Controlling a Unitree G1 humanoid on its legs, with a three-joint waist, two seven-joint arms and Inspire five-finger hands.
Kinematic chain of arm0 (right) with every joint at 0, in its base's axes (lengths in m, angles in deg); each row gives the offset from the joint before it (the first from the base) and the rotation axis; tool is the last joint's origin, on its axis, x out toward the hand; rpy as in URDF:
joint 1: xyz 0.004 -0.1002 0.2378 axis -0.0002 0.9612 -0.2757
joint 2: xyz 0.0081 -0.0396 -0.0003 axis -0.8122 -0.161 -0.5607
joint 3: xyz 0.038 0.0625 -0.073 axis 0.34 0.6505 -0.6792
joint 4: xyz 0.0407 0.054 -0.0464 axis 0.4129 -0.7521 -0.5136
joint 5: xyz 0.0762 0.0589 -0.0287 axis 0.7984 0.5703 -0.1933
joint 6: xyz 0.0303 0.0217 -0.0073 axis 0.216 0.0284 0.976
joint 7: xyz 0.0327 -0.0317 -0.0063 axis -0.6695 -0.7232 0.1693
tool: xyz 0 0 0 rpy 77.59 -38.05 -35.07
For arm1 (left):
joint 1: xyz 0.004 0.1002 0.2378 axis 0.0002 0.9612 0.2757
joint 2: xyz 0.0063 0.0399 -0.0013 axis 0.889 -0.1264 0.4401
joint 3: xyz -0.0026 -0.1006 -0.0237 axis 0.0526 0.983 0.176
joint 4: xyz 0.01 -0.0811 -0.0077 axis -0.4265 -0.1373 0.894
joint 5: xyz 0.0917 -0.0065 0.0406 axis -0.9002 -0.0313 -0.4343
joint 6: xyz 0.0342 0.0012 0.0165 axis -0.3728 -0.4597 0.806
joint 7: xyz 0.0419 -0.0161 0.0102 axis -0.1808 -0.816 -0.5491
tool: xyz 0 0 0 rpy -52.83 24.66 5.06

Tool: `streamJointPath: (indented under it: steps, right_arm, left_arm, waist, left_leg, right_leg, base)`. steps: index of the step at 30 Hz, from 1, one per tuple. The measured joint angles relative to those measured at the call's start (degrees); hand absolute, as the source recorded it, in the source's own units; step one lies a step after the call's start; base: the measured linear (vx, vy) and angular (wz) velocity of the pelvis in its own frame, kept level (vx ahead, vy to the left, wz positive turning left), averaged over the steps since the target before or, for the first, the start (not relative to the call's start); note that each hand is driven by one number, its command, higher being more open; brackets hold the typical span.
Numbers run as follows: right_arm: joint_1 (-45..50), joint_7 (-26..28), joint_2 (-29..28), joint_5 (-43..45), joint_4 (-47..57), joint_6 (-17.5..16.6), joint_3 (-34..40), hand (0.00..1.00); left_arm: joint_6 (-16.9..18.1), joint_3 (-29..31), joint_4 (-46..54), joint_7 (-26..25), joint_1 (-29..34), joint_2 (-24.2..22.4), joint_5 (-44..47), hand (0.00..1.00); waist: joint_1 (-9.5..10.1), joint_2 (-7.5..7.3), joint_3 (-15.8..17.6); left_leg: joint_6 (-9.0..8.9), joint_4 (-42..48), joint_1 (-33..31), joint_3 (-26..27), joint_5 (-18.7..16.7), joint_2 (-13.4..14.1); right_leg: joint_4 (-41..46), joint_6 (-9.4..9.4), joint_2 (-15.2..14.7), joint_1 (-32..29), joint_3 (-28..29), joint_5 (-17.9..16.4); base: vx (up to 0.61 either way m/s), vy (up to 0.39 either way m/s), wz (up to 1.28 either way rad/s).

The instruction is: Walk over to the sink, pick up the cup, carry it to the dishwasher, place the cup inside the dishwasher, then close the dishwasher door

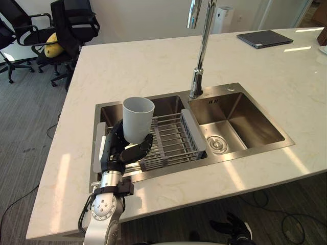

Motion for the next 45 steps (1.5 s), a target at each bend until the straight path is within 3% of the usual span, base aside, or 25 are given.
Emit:
streamJointPath:
  steps: [8, 10, 13, 14, 15, 16, 17, 18, 20, 21, 22, 23, 25, 27, 28, 30, 33, 35, 36, 37, 41, 45]
  right_arm:
    - [-0.37, -0.72, 0.01, -0.02, 0.97, -0.02, -0.04, 0.9]
    - [-1.72, -1.44, 0.11, -0.13, 2.31, -0.08, -0.03, 0.9]
    - [-3.3, -2.22, 0.41, -0.23, 2.36, -0.08, -0.02, 0.9]
    - [-4.09, -2.34, 0.37, -0.24, 2.37, -0.07, 0.01, 0.9]
    - [-4.42, -2.35, 0.4, -0.24, 2.34, 0.04, -0.06, 0.9]
    - [-4.58, -2.33, 0.4, -0.23, 2.32, 0.03, -0.14, 0.9]
    - [-4.76, -2.31, 0.41, -0.23, 2.32, 0.02, -0.15, 0.9]
    - [-5.19, -2.31, 0.45, -0.23, 2.31, -0.04, -0.16, 0.9]
    - [-7.26, -2.42, 1.07, -0.23, 2.16, -0.06, -0.25, 0.9]
    - [-8.21, -2.46, 1.27, -0.2, 2.14, -0.05, -0.29, 0.9]
    - [-9.87, -2.53, 1.59, -0.18, 2.03, -0.05, -0.29, 0.9]
    - [-10.4, -2.74, 2.02, -0.07, 1.99, -0.06, -0.43, 0.9]
    - [-9.72, -3.02, 2.18, 0.0, 1.93, -0.13, -1.45, 0.9]
    - [-9.3, -3.75, 2.37, 0.04, 2.2, -0.71, -1.4, 0.9]
    - [-9.32, -4.28, 2.5, 0.16, 2.58, -0.81, -1.2, 0.9]
    - [-8.2, -4.93, 3.09, 1.49, 4.08, -0.74, -1.24, 0.9]
    - [-5.99, -5.11, 2.97, 2.12, 6.3, -0.74, -1.26, 0.9]
    - [-4.97, -5.16, 2.86, 2.13, 6.3, -0.76, -1.23, 0.9]
    - [-4.62, -5.15, 2.99, 2.13, 6.26, -0.77, -1.15, 0.9]
    - [-4.95, -5.18, 2.22, 2.13, 5.31, -0.66, -0.97, 0.9]
    - [-4.56, -4.75, -1.6, 2.09, 4.36, -0.56, -1.15, 0.9]
    - [-4.61, -4.77, -1.94, 2.1, 4.33, -0.56, -1.12, 0.9]
  left_arm:
    - [0.33, 0.0, 1.81, -0.06, 1.3, -0.71, -0.09, 0.3]
    - [0.37, -0.08, 4.97, -0.37, 1.03, -1.05, -0.11, 0.3]
    - [0.61, -0.08, 5.41, -0.94, -1.01, -0.87, -0.17, 0.3]
    - [1.09, 0.32, 5.38, -1.37, -1.85, -1.03, -0.23, 0.3]
    - [1.15, 0.73, 5.11, -1.52, -2.11, -1.05, -0.26, 0.3]
    - [1.39, 0.98, 5.13, -1.65, -1.8, -1.07, -0.3, 0.3]
    - [1.72, 1.13, 5.14, -1.72, -1.79, -1.07, -0.36, 0.3]
    - [2.32, 1.23, 5.18, -1.93, -1.77, -1.07, -0.48, 0.3]
    - [2.78, 0.94, 5.62, -2.48, -1.92, -1.68, -0.99, 0.3]
    - [2.78, 0.86, 5.64, -2.5, -2.01, -1.97, -1.21, 0.3]
    - [2.71, 0.38, 5.5, -2.56, -2.11, -2.94, -1.2, 0.3]
    - [2.27, -0.93, 5.34, -2.64, -2.01, -3.52, -1.2, 0.3]
    - [2.21, -3.45, 5.28, -2.74, -1.74, -2.98, -1.2, 0.3]
    - [2.31, -4.83, 5.39, -2.41, -2.23, -2.25, -1.18, 0.3]
    - [2.35, -5.64, 5.48, -2.23, -2.22, -2.25, -1.16, 0.3]
    - [2.37, -6.7, 5.49, -1.6, -2.27, -2.31, -1.13, 0.3]
    - [2.37, -8.37, 5.36, -1.15, -2.8, -3.1, -0.99, 0.3]
    - [2.38, -10.07, 4.84, -1.08, -3.52, -2.91, -0.62, 0.3]
    - [2.38, -10.97, 4.53, -1.0, -4.14, -2.91, -0.42, 0.3]
    - [2.53, -11.46, 3.15, -0.97, -5.88, -2.31, -0.34, 0.3]
    - [2.42, -10.58, -0.22, -1.63, -6.53, 0.63, -0.35, 0.3]
    - [2.44, -10.34, -0.22, -1.69, -6.58, 0.59, -0.41, 0.3]
  waist:
    - [0.89, 0.01, 0.09]
    - [1.21, 0.16, 1.94]
    - [1.45, 0.14, 3.48]
    - [1.89, 0.31, 3.95]
    - [1.84, 0.49, 4.3]
    - [2.26, 0.7, 4.24]
    - [2.91, 0.62, 4.19]
    - [4.33, 0.3, 3.73]
    - [5.46, 0.14, 3.36]
    - [5.68, 0.17, 3.38]
    - [5.64, 0.74, 3.84]
    - [5.55, 1.69, 4.94]
    - [5.47, 1.94, 5.3]
    - [5.21, 1.46, 5.45]
    - [4.79, 1.32, 5.56]
    - [4.11, 1.21, 5.6]
    - [2.38, 1.26, 5.56]
    - [1.72, 1.64, 4.04]
    - [1.33, 2.97, 2.58]
    - [1.43, 2.91, 2.18]
    - [1.53, 0.43, 1.3]
    - [1.55, -0.21, 1.02]
  left_leg:
    - [0.36, 3.88, -2.1, 1.66, -2.13, 0.44]
    - [0.88, 7.44, -5.24, 1.59, -2.97, 1.0]
    - [1.88, 9.57, -6.85, 0.74, -3.25, 0.73]
    - [2.94, 9.8, -7.57, 1.01, -3.03, 1.02]
    - [3.2, 9.94, -7.48, 0.49, -2.67, 0.72]
    - [3.37, 9.89, -7.45, -0.1, -2.13, 0.33]
    - [3.42, 9.87, -7.66, -0.1, -1.81, 0.09]
    - [3.42, 10.05, -9.09, -0.26, -1.14, -0.47]
    - [3.21, 11.33, -14.16, -1.55, 0.68, -1.51]
    - [2.97, 11.38, -15.92, -2.01, 1.5, -1.67]
    - [2.4, 11.62, -18.29, -3.75, 2.89, -1.36]
    - [1.63, 12.22, -18.8, -5.81, 3.7, -0.42]
    - [0.28, 13.32, -18.83, -8.64, 4.59, 0.78]
    - [-1.47, 11.25, -18.93, -11.51, 7.33, 0.97]
    - [-0.63, 13.06, -19.95, -10.6, 6.48, 1.28]
    - [0.28, 18.26, -20.19, -8.61, 3.18, 1.88]
    - [-0.45, 23.58, -15.7, -6.95, -2.25, 4.28]
    - [-1.71, 17.29, -10.33, -6.82, -2.74, 5.01]
    - [-2.3, 9.05, -6.79, -7.03, -2.85, 5.19]
    - [-3.16, 4.03, -5.29, -6.95, -0.76, 4.41]
    - [-1.62, 4.82, -4.81, -6.54, -0.72, 1.29]
    - [-0.33, 6.88, -5.98, -6.55, -1.48, -0.43]
  right_leg:
    - [2.08, 0.26, 0.15, -2.22, 1.87, -0.17]
    - [7.35, 0.38, 0.27, -6.33, 1.63, -0.28]
    - [10.54, 1.03, 0.01, -7.86, 0.27, -0.01]
    - [13.92, 2.55, -0.58, -8.54, -0.36, -2.61]
    - [21.73, 2.29, -0.94, -9.53, -0.65, -7.39]
    - [29.49, 3.63, -0.81, -9.14, -1.14, -11.6]
    - [31.86, 4.6, -0.74, -8.52, -1.11, -13.38]
    - [32.71, 5.45, -0.54, -7.07, -0.51, -15.99]
    - [23.37, 3.13, 0.03, -4.87, 1.16, -17.5]
    - [20.56, 2.7, 0.18, -4.85, 1.7, -17.47]
    - [16.38, -1.13, 1.23, -4.34, 1.3, -16.2]
    - [13.73, -3.16, 2.66, -2.43, -0.51, -14.38]
    - [12.58, -4.32, 4.7, -0.15, -2.67, -13.27]
    - [12.28, -6.13, 4.91, -0.37, -5.63, -12.24]
    - [11.74, -7.65, 4.89, -0.75, -7.61, -11.36]
    - [12.04, -8.39, 3.95, -2.11, -9.71, -10.53]
    - [11.8, -7.9, 1.96, -2.59, -13.55, -8.98]
    - [11.01, -6.69, 1.03, -3.65, -15.31, -8.28]
    - [10.01, -5.46, 1.1, -4.7, -16.38, -7.36]
    - [9.61, -4.29, 0.25, -5.09, -16.81, -6.19]
    - [7.59, -2.32, -2.42, -3.31, -16.33, -3.7]
    - [7.54, -1.27, -4.11, -3.28, -16.03, -2.73]
  base:
    - [-0.03, -0.006, -0.12]
    - [-0.1, 0.024, -0.03]
    - [-0.15, 0.029, 0.16]
    - [-0.17, 0.013, 0.25]
    - [-0.16, 0.005, 0.32]
    - [-0.09, -0.004, 0.27]
    - [-0.08, -0.033, 0.16]
    - [-0.08, -0.075, 0.15]
    - [-0.11, -0.097, 0.3]
    - [-0.15, -0.094, 0.44]
    - [-0.18, -0.125, 0.63]
    - [-0.19, -0.144, 0.68]
    - [-0.18, -0.159, 0.71]
    - [-0.25, -0.151, 0.77]
    - [-0.31, -0.154, 0.79]
    - [-0.23, -0.09, 0.67]
    - [-0.2, 0.044, 0.67]
    - [-0.19, 0.16, 0.67]
    - [-0.13, 0.224, 0.49]
    - [-0.11, 0.23, 0.39]
    - [-0.07, 0.192, 0.05]
    - [-0.09, 0.126, 0.03]
